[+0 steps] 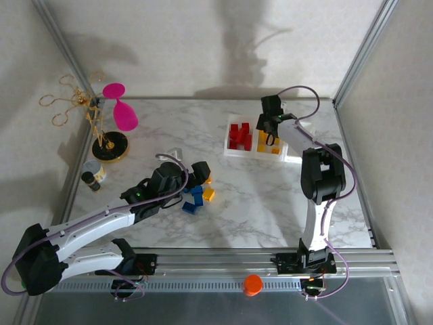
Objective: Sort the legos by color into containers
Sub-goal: Place the lego in the container, then pick up the lego from the center of the table.
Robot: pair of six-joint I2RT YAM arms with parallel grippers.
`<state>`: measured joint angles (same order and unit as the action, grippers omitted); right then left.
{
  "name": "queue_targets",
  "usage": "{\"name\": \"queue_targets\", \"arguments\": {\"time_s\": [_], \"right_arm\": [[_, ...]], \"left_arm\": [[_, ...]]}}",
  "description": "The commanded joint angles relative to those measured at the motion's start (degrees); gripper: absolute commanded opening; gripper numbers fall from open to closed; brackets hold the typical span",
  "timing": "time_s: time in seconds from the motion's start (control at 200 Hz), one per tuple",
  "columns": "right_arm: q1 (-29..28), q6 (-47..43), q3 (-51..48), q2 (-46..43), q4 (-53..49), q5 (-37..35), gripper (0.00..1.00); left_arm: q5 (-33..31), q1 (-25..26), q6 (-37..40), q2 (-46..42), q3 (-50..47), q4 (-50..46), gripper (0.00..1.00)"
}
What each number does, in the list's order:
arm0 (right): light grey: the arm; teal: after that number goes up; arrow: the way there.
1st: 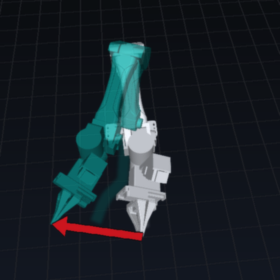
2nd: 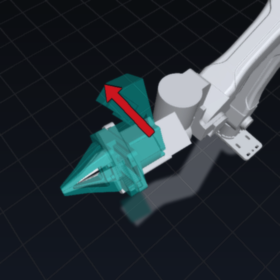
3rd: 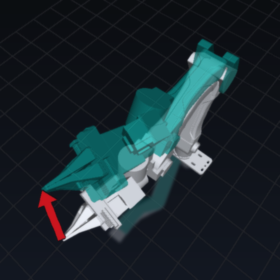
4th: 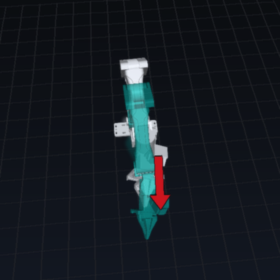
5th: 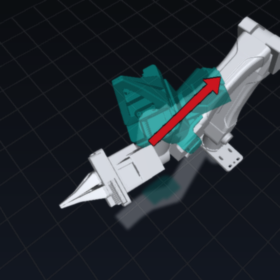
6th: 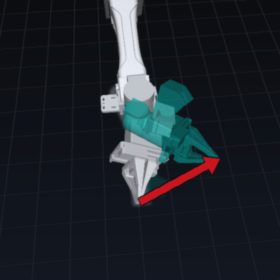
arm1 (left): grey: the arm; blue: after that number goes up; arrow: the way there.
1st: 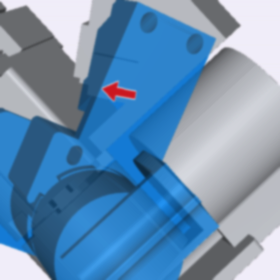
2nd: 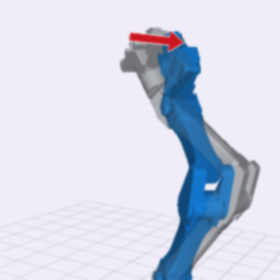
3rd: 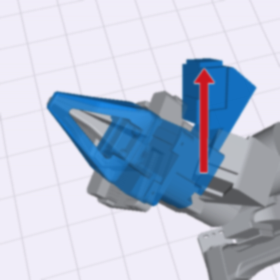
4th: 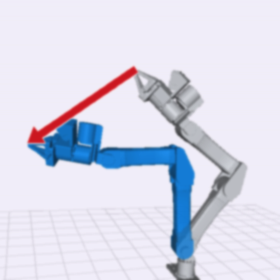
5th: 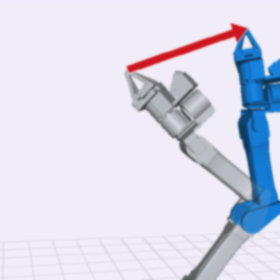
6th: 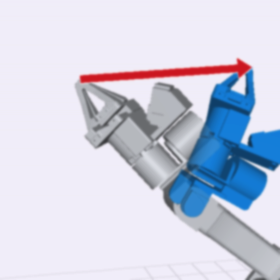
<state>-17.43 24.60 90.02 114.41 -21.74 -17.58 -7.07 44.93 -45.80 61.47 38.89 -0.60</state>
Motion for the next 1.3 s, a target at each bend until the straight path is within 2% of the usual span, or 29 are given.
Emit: {"name": "queue_targets", "arguments": {"time_s": [0.0, 0.225, 0.37, 0.621, 0.751, 0.931, 1.086, 1.297], "right_arm": [[-1.99, -0.44, -2.47, -5.89, -0.72, 1.44, 0.65], [-8.68, 1.92, -14.50, -16.15, 0.46, 2.28, 0.73], [-14.90, 3.34, -19.61, -20.41, -0.06, 2.84, 0.77], [-27.85, 6.77, -25.66, -21.29, 0.97, 2.08, 0.81], [-32.42, 9.60, -27.96, -20.29, 2.80, 3.99, 0.84], [-36.70, 12.09, -29.31, -18.56, 5.30, 5.88, 0.85], [-37.31, 16.71, -28.81, -15.45, 4.18, 7.62, 0.85], [-38.71, 22.86, -25.48, -10.92, 2.60, 5.35, 0.84]], "left_arm": [[-0.55, 0.35, 1.05, -1.78, 0.62, 0.32, 1.00], [-2.17, 0.34, 0.02, -7.86, -2.99, -2.70, 1.00], [-3.01, 0.35, -0.91, -11.98, -5.29, -5.58, 1.00], [-5.30, 0.34, -2.87, -18.88, -9.53, -9.46, 1.00], [-6.49, 0.34, -3.92, -21.83, -11.27, -11.39, 1.00], [-7.76, 0.34, -5.21, -24.96, -12.76, -13.33, 1.00], [-8.20, 0.37, -5.78, -26.38, -13.49, -14.01, 1.00], [-8.84, 0.27, -5.86, -26.40, -13.49, -14.12, 1.00]]}}
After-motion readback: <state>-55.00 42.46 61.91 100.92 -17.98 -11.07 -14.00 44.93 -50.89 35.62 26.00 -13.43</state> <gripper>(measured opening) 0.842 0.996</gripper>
